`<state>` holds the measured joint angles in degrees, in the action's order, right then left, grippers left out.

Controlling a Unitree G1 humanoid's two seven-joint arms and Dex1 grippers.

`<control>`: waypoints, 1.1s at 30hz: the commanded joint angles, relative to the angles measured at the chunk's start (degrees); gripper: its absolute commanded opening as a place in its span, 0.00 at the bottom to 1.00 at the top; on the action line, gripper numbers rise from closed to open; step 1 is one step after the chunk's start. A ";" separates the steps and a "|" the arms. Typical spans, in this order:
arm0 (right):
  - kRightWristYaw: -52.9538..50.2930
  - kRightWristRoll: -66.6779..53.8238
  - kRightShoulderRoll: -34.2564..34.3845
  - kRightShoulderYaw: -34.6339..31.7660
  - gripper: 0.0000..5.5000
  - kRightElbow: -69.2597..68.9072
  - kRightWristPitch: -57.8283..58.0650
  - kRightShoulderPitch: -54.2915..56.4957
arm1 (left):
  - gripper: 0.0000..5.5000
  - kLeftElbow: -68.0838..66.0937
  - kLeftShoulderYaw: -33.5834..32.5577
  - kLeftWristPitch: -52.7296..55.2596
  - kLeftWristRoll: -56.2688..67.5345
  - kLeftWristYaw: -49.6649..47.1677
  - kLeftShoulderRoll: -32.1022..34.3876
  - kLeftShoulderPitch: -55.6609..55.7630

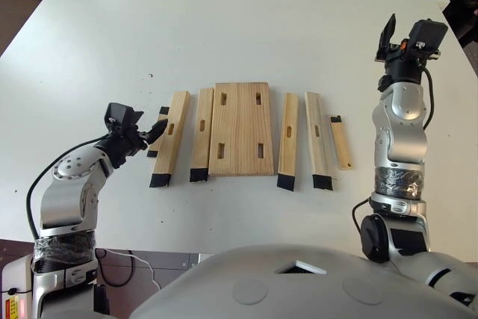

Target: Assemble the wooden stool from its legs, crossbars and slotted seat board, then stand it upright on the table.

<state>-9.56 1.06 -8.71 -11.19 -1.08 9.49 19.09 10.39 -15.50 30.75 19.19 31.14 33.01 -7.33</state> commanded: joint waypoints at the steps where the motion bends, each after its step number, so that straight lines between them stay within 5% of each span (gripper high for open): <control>1: -0.11 0.56 0.09 0.11 0.62 -1.43 0.42 -1.04 | 0.65 0.84 -3.39 0.12 2.26 -0.58 -0.31 1.26; 33: 0.57 4.56 -1.50 2.06 0.62 -0.38 -1.33 -1.24 | 0.65 -0.79 0.62 -7.97 -3.77 0.27 -0.13 -6.26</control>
<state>-9.21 5.07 -9.69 -9.22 -1.17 8.54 18.23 9.26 -15.49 22.85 15.98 31.26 32.83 -12.91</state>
